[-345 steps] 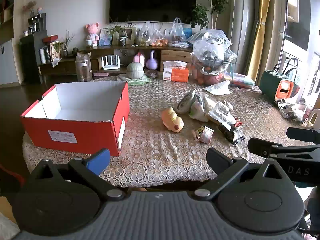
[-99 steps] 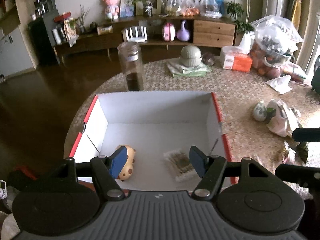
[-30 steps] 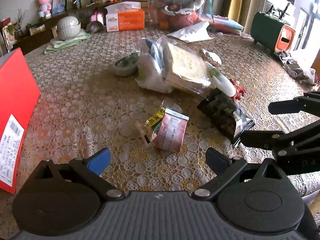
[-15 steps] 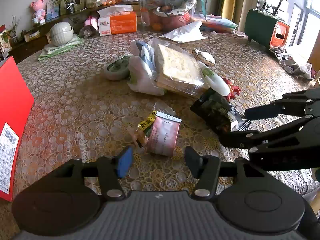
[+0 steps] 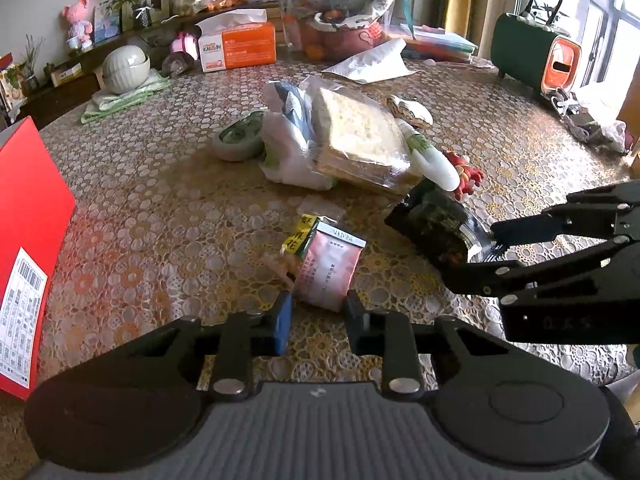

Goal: Organize objects
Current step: 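Grasp the pink packet with the left gripper while the right grasps the black pouch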

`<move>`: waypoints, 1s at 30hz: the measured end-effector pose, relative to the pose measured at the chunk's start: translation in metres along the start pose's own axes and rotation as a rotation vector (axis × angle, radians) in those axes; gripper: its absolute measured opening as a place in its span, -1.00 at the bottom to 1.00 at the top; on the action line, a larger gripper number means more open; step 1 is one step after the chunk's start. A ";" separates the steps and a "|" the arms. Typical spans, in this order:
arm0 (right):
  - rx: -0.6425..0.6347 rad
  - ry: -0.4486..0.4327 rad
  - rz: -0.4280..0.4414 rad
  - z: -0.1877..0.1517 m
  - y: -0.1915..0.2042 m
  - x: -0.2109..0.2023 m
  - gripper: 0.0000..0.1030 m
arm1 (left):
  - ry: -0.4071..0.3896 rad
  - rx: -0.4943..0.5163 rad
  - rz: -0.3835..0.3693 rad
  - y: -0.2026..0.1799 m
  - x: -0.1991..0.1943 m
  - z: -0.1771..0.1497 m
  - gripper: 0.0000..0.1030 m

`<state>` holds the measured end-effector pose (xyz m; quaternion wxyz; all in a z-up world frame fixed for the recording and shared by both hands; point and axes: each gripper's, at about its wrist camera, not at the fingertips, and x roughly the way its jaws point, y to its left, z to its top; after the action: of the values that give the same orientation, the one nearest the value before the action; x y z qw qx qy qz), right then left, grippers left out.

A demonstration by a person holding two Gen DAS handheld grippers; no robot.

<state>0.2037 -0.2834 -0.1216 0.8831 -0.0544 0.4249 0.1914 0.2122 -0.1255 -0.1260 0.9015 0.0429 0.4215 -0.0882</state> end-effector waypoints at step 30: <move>0.084 -0.015 -0.060 -0.017 0.032 -0.042 0.04 | -0.016 -0.095 -0.030 0.031 -0.049 -0.027 -0.49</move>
<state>0.1551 -0.2703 -0.0982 0.8930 -0.0285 0.4243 0.1472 0.1666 -0.0852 -0.1055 0.9045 -0.0070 0.4183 -0.0820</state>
